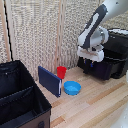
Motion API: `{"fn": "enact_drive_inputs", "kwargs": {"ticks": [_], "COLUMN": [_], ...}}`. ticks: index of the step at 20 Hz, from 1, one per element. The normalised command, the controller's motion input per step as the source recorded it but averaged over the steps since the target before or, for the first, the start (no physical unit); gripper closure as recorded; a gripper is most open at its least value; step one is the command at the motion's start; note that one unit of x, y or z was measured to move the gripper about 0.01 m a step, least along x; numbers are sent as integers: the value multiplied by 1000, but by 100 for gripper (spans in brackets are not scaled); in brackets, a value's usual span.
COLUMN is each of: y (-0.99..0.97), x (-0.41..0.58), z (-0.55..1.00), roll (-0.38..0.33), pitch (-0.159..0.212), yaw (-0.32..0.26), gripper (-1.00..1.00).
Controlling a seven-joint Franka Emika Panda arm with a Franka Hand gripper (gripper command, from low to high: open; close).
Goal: Gently grip the air fryer handle with your gripper and kindly pull it open by sliding your gripper away from the base. Gradually bring your gripper in line with the blue bowl and gently capture it, without tightening your grip too much. Securely place the blue bowl inside the opened air fryer with a steady position. Liberate your robot's gripper, and withdraw your gripper from the proximity of the air fryer.
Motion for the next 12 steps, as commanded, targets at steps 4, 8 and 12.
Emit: {"fn": "enact_drive_inputs", "kwargs": {"ticks": [4,8,12], "y": [616,809,714], "x": [0,15,34], "z": [-333,-470,-392], "roll": [-22,-59,-10], "pitch": [36,1,0], "yaw": [55,18,0], "gripper": [100,100,100]}}
